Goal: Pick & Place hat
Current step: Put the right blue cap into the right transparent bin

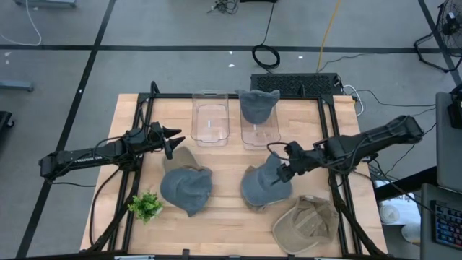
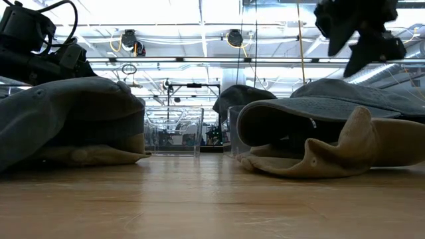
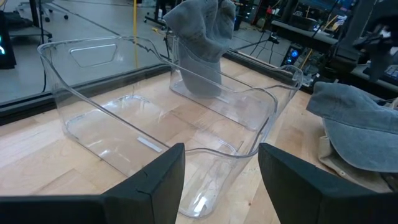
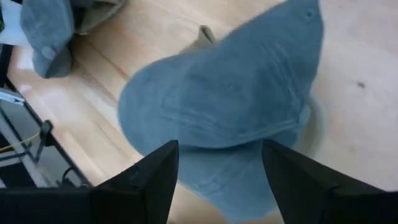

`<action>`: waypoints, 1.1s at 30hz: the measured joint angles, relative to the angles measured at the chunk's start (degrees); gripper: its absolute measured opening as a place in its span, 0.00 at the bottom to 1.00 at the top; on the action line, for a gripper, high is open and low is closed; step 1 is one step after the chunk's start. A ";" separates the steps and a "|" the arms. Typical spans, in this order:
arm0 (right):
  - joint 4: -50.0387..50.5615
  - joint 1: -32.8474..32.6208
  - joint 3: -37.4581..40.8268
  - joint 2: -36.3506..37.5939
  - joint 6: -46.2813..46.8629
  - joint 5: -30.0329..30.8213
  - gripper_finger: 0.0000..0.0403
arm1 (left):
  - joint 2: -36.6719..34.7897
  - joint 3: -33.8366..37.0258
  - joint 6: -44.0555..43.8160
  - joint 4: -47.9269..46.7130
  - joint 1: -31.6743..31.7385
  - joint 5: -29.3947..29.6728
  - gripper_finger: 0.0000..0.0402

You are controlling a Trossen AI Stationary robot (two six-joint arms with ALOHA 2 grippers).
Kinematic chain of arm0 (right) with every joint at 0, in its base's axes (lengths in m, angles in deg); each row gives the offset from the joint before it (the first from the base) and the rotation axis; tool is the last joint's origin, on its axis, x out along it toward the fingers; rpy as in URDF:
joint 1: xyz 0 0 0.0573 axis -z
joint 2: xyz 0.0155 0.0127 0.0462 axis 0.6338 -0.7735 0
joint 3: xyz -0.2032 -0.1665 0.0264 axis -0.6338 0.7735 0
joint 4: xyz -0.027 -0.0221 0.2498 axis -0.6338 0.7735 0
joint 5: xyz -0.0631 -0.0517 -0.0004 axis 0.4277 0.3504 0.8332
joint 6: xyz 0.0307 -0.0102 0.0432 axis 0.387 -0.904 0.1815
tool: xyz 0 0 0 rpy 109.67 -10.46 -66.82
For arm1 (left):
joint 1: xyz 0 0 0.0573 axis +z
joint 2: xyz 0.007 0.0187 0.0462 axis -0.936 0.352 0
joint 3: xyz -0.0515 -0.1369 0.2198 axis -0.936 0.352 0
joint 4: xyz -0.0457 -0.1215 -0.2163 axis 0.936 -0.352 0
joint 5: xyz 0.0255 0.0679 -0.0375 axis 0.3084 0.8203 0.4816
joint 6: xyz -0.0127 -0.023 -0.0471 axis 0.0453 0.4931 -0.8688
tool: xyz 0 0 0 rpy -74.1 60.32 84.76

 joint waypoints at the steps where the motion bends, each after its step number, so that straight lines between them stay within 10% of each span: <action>1: -0.90 0.39 1.42 0.69 -0.04 -0.88 0.55 | 0.00 0.01 0.00 -0.01 -0.01 0.00 0.53; 33: -24.49 12.76 31.03 21.44 -15.06 -12.66 0.67 | 0.00 0.00 0.00 0.00 0.00 0.00 0.53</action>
